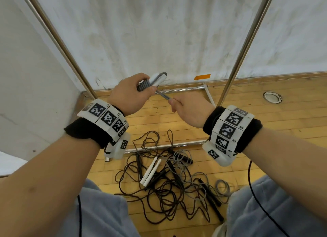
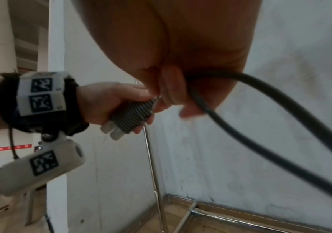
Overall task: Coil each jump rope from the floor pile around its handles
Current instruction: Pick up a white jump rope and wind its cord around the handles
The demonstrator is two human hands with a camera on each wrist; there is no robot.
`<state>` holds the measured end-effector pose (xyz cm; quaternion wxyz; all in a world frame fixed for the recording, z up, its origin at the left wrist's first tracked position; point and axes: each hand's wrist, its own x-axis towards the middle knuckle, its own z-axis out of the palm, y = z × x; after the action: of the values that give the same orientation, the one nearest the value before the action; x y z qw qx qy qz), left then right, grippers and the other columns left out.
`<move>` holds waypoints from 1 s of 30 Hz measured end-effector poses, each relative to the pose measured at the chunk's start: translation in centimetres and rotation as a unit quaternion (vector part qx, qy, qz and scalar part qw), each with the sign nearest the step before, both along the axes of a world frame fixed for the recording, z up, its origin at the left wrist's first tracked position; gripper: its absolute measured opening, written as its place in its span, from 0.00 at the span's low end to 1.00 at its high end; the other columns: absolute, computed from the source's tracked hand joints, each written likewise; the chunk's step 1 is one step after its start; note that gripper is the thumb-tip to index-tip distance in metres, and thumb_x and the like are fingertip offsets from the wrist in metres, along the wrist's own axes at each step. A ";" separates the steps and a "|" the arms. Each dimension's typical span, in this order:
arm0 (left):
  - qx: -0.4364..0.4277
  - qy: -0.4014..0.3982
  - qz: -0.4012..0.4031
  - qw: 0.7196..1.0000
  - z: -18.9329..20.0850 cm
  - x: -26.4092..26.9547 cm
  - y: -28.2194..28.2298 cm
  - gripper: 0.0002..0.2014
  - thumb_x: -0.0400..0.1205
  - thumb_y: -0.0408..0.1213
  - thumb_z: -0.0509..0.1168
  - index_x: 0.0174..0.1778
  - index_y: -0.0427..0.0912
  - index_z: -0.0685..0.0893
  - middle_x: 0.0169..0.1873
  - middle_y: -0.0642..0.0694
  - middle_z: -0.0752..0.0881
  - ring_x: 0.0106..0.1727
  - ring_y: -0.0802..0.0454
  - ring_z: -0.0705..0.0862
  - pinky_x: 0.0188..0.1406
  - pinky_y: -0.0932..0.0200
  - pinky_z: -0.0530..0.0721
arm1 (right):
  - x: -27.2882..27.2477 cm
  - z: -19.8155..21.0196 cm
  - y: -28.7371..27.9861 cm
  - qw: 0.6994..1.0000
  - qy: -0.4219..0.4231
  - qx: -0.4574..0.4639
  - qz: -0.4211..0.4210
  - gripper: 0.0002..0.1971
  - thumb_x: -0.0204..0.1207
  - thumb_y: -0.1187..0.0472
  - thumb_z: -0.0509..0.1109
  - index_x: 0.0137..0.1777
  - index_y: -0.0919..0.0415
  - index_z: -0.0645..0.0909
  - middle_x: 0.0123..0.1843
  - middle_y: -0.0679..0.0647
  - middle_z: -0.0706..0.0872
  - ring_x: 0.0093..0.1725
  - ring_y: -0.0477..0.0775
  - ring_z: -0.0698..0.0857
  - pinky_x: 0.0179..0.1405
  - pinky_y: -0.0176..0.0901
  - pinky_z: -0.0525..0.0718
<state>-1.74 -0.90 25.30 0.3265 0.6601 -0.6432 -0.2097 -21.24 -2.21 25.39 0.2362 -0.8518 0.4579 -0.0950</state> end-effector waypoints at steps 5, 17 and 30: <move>-0.005 -0.208 0.025 0.978 -1.1 0.3 -0.3 0.16 0.82 0.57 0.60 0.61 0.54 0.75 0.35 0.56 0.79 0.36 0.51 0.81 0.32 0.58 0.74 | -0.3 0.4 -0.1 0.997 0.027 -0.072 0.022 0.19 0.84 0.52 0.58 0.29 0.50 0.67 0.27 0.47 0.72 0.26 0.44 0.71 0.25 0.39 0.62; 0.072 -0.253 -0.123 0.957 -2.6 -3.8 1.0 0.11 0.78 0.53 0.67 0.39 0.56 0.72 0.35 0.55 0.79 0.39 0.51 0.79 0.38 0.53 0.76 | -1.0 0.2 -0.9 0.989 -0.070 -0.132 -0.007 0.17 0.83 0.51 0.59 0.36 0.57 0.78 0.27 0.44 0.73 0.28 0.43 0.72 0.26 0.34 0.62; 0.048 -0.264 -0.115 0.956 -2.1 -5.6 2.0 0.20 0.76 0.70 0.54 0.46 0.56 0.72 0.32 0.56 0.80 0.34 0.57 0.79 0.27 0.61 0.72 | -0.8 1.1 -0.8 0.987 -0.145 -0.064 0.000 0.17 0.80 0.51 0.65 0.27 0.50 0.75 0.24 0.43 0.71 0.26 0.35 0.73 0.27 0.29 0.66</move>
<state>-7.37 1.13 23.17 0.0865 0.6283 -0.7674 -0.0942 -22.07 -2.99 26.53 0.2456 -0.8420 0.4120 -0.2467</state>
